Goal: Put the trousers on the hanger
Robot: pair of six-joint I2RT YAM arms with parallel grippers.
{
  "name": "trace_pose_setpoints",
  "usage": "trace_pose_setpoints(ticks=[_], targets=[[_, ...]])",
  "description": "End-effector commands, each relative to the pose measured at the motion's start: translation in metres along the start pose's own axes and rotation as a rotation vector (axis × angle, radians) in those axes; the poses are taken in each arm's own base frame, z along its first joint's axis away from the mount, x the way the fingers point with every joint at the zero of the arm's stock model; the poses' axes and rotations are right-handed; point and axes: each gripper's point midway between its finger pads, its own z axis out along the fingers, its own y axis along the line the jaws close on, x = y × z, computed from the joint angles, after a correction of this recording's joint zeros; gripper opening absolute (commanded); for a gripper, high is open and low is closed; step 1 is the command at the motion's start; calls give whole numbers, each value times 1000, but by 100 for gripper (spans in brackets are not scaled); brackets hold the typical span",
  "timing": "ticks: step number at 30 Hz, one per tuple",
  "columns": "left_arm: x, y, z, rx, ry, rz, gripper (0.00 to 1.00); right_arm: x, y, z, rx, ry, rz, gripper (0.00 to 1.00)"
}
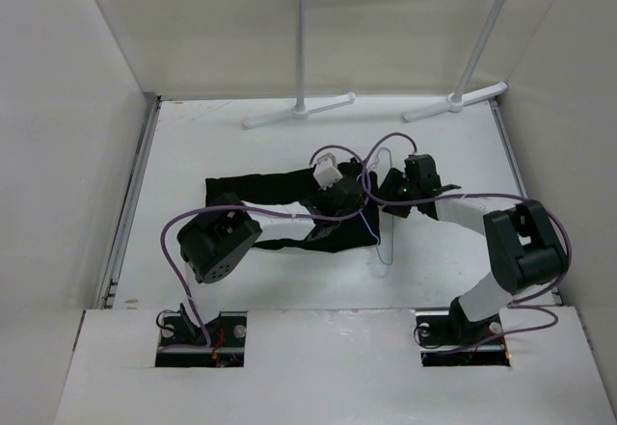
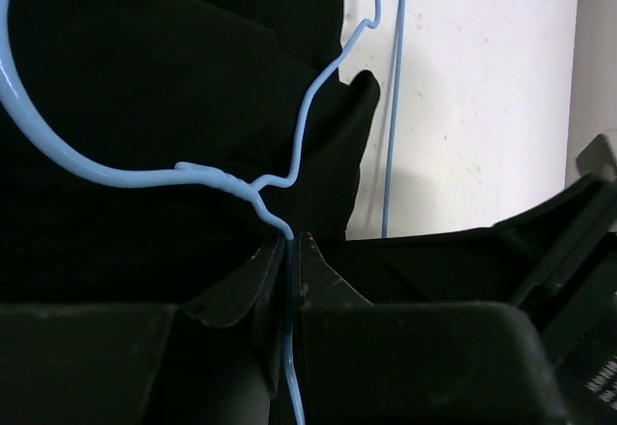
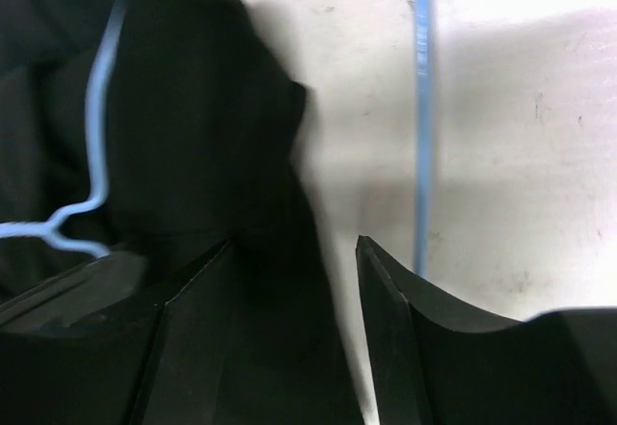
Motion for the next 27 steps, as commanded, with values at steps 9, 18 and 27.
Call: trace_pose_setpoints(ticks=[9,18,27], targets=[[-12,1,-6,15,-37,-25,2,8,32,16,-185,15,41,19],[-50,15,-16,-9,-115,44,2,-14,44,-38,-235,-101,87,9],[-73,44,-28,-66,-154,160,3,-29,47,-67,-257,-172,119,6]])
